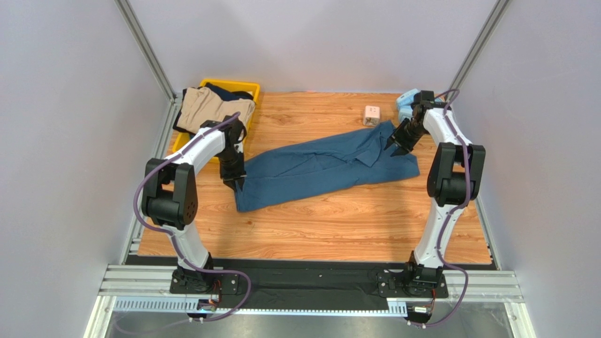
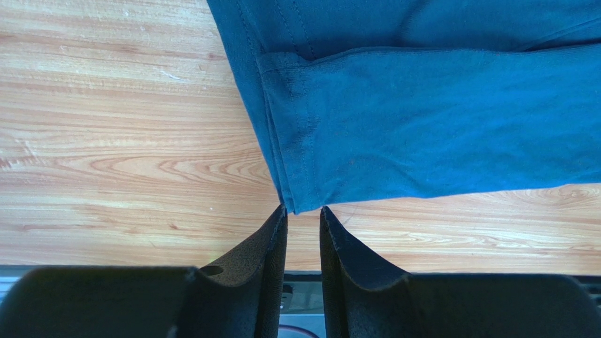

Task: Fold and stack the t-shirts
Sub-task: Fold the tshirt

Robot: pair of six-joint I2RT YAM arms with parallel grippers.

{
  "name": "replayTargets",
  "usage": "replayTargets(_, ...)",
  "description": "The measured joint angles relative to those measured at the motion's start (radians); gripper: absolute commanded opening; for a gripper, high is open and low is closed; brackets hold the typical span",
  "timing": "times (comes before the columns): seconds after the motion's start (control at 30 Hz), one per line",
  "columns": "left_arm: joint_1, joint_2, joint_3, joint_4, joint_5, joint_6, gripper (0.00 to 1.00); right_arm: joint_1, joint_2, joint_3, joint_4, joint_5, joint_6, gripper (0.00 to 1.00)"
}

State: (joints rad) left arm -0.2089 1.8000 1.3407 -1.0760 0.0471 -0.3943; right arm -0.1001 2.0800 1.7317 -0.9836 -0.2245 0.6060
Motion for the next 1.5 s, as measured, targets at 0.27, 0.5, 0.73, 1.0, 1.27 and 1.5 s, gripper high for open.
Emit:
replayTargets(0.27,0.0,0.0,0.003,-0.005,0.002,0.0,0.3,0.077,0.024,-0.002,0.002,-0.039,-0.055,0.39)
replayTargets(0.5,0.0,-0.006,-0.016,-0.004,0.004,-0.001,0.3,0.092,0.073,-0.018,0.008,-0.048,-0.074,0.39)
replayTargets(0.73,0.0,-0.016,-0.048,0.001,0.008,-0.005,0.3,0.092,0.076,-0.057,0.018,-0.049,-0.089,0.37)
replayTargets(1.0,0.0,-0.021,-0.054,0.004,0.016,-0.007,0.3,0.092,0.076,-0.071,0.04,-0.068,-0.088,0.18)
replayTargets(1.27,0.0,-0.033,-0.083,0.013,0.024,-0.011,0.3,0.092,0.077,-0.035,0.035,-0.087,-0.083,0.06)
replayTargets(1.5,0.0,-0.034,-0.086,0.018,0.031,-0.012,0.3,0.115,0.1,0.099,0.019,-0.113,-0.08,0.23)
